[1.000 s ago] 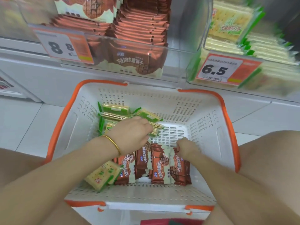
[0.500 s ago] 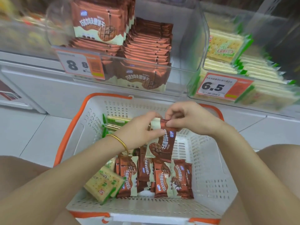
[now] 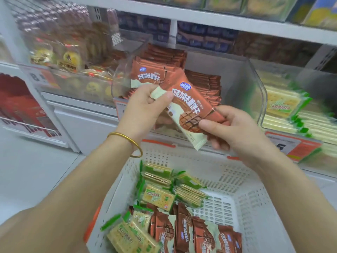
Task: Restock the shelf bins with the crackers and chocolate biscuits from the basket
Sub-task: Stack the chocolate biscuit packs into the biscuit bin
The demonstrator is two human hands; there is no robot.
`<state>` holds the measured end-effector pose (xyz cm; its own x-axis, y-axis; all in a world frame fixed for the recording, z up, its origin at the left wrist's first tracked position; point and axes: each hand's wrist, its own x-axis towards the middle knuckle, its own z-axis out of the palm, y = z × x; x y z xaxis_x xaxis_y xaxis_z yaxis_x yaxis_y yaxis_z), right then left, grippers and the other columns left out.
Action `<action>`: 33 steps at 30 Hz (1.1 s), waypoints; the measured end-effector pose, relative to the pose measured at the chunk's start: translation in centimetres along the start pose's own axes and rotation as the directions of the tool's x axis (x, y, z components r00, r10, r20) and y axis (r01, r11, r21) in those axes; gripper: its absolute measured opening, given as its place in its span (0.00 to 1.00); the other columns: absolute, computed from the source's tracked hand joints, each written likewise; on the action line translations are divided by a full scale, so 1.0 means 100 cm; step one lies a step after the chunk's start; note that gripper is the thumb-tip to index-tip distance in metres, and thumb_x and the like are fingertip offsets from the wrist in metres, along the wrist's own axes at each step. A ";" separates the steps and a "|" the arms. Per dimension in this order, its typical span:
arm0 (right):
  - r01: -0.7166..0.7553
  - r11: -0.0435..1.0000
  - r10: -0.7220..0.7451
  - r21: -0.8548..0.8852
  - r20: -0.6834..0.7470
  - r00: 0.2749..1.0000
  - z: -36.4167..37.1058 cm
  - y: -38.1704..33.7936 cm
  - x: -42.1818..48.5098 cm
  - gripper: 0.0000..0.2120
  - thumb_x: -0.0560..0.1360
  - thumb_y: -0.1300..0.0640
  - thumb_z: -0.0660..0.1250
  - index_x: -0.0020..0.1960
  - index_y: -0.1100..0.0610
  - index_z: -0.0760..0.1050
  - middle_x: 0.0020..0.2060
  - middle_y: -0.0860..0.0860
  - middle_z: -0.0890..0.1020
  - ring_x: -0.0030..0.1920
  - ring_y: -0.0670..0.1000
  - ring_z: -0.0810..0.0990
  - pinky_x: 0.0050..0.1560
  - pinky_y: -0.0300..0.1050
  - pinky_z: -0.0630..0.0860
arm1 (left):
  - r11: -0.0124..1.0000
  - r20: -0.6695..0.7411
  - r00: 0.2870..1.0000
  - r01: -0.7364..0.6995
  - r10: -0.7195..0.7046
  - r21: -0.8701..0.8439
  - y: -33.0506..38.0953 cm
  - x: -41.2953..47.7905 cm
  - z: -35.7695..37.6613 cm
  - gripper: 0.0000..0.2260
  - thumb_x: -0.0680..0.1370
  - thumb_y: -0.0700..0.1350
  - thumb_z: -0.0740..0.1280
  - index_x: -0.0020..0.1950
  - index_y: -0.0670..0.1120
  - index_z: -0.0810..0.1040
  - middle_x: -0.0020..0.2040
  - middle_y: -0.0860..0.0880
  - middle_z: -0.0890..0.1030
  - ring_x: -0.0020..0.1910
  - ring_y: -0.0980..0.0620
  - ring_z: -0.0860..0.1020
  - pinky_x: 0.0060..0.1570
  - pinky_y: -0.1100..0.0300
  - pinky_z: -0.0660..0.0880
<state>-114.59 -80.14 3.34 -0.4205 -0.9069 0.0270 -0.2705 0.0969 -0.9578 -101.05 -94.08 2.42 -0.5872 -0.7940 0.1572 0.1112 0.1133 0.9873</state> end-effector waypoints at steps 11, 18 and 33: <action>0.059 0.828 -0.093 -0.558 -0.033 0.995 0.033 -0.033 0.156 0.11 0.73 0.58 0.72 0.38 0.53 0.71 0.32 0.54 0.78 0.25 0.51 0.77 0.22 0.40 0.73 | 0.298 0.140 0.951 -0.224 0.277 0.928 -0.037 0.012 -0.040 0.22 0.75 0.55 0.52 0.52 0.42 0.78 0.53 0.44 0.78 0.59 0.41 0.74 0.64 0.43 0.64; -0.013 0.786 -0.143 -0.618 -0.202 0.969 0.060 -0.011 0.175 0.19 0.71 0.56 0.74 0.50 0.56 0.63 0.48 0.59 0.79 0.43 0.62 0.82 0.46 0.59 0.79 | 0.279 0.120 0.964 -0.186 0.237 0.942 -0.039 0.011 -0.039 0.25 0.74 0.57 0.49 0.55 0.43 0.77 0.59 0.44 0.77 0.66 0.42 0.70 0.71 0.45 0.57; 0.108 0.879 -0.275 -0.465 -0.308 0.910 0.038 -0.020 0.119 0.23 0.71 0.59 0.73 0.52 0.53 0.58 0.45 0.50 0.71 0.43 0.56 0.78 0.47 0.54 0.78 | 0.309 0.204 0.878 -0.358 0.433 0.881 -0.033 -0.005 -0.024 0.16 0.76 0.47 0.57 0.57 0.42 0.77 0.59 0.46 0.78 0.64 0.45 0.72 0.72 0.48 0.58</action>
<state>-115.74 -92.64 4.52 -0.5756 -0.7259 0.3766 -0.6858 0.1777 -0.7057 -99.17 -95.47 -0.99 -0.6309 -0.5259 0.5704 -0.4622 0.8453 0.2682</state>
